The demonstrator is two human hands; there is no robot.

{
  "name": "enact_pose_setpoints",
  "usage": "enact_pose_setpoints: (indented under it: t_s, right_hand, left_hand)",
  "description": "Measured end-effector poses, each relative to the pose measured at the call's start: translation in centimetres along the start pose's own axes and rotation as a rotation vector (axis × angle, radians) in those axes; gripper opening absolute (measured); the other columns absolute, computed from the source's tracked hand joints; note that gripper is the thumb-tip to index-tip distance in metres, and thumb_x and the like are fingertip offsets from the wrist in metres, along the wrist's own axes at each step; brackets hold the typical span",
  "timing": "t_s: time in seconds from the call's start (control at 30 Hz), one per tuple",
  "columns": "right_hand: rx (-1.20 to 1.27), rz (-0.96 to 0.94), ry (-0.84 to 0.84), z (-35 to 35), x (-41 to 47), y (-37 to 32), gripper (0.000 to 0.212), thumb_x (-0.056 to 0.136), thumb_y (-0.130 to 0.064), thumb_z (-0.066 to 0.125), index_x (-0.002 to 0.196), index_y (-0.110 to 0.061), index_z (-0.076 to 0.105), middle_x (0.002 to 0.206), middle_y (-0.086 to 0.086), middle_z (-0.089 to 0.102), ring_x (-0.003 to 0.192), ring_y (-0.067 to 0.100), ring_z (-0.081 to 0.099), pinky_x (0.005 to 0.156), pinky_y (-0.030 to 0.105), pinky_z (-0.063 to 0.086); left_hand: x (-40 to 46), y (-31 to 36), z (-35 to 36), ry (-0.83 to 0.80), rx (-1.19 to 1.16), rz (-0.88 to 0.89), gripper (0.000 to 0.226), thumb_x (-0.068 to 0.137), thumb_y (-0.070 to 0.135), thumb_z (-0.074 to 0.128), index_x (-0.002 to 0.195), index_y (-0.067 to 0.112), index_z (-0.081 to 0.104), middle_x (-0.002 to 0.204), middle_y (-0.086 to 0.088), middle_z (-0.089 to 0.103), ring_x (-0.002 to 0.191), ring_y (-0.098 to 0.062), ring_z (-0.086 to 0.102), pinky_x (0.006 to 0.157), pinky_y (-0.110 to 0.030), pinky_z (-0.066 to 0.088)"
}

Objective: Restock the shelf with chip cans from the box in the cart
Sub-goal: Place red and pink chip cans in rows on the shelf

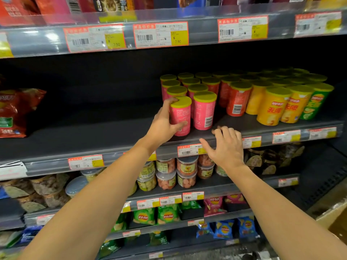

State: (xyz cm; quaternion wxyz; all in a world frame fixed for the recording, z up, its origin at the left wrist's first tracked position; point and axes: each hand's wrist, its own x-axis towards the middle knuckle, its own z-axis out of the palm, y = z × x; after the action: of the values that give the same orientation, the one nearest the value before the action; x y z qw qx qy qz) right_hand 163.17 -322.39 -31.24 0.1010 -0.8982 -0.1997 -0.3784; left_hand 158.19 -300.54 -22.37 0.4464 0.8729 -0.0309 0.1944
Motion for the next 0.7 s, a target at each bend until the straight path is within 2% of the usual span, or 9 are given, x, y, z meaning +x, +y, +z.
enact_pose_setpoints:
  t_s: [0.53, 0.63, 0.7]
  right_hand:
    - [-0.050, -0.021, -0.067, -0.3, 0.1, 0.1, 0.062, 0.095, -0.064, 0.037, 0.098, -0.008, 0.064, 0.095, 0.012, 0.059, 0.089, 0.033, 0.054, 0.085, 0.045, 0.041]
    - [-0.069, -0.025, -0.113, -0.6, 0.2, -0.1, 0.063, 0.095, -0.064, 0.034, 0.101, -0.009, 0.064, 0.097, 0.012, 0.059, 0.091, 0.033, 0.054, 0.086, 0.046, 0.042]
    - [-0.070, -0.039, -0.141, -0.9, 0.2, 0.1, 0.063, 0.094, -0.064, 0.034, 0.103, -0.009, 0.063, 0.099, 0.011, 0.059, 0.092, 0.032, 0.054, 0.087, 0.046, 0.042]
  left_hand:
    - [1.4, -0.2, 1.2, -0.011, -0.005, -0.028, 0.077, 0.084, 0.028, 0.076, 0.141, 0.040, 0.026, 0.134, -0.003, 0.052, 0.116, -0.018, 0.057, 0.099, -0.044, 0.050]
    - [1.1, 0.1, 1.2, -0.002, 0.086, -0.040, 0.085, 0.085, 0.034, 0.074, 0.147, 0.040, 0.016, 0.135, -0.006, 0.053, 0.118, -0.024, 0.057, 0.100, -0.047, 0.048]
    - [0.4, 0.7, 1.2, 0.024, 0.213, -0.042, 0.099, 0.084, 0.039, 0.074, 0.153, 0.037, 0.003, 0.140, -0.012, 0.047, 0.119, -0.032, 0.056, 0.100, -0.048, 0.047]
